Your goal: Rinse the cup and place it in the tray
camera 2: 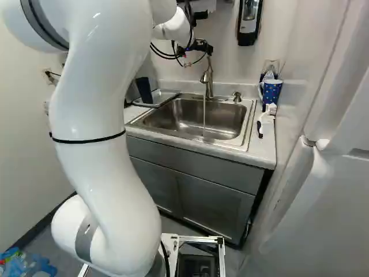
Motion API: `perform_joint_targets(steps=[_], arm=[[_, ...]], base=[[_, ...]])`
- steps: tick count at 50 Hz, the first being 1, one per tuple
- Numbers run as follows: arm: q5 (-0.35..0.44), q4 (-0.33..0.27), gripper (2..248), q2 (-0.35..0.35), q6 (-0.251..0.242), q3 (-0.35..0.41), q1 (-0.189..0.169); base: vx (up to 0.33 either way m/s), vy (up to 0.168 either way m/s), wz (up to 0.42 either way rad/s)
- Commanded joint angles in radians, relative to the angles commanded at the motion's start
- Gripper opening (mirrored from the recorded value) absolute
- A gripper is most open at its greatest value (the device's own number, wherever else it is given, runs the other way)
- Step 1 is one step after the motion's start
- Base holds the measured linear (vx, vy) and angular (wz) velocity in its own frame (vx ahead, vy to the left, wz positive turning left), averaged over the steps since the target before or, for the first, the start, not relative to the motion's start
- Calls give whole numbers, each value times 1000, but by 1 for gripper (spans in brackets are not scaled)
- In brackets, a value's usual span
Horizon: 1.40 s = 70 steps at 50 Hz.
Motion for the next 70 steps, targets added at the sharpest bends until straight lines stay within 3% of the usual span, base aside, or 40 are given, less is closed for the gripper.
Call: perform_joint_targets(steps=[37,70], arm=[[-6,0,247,-6,0,-7,1],[-66,0,247,17,0,19,6]], base=[[0,0,0],[0,0,0]])
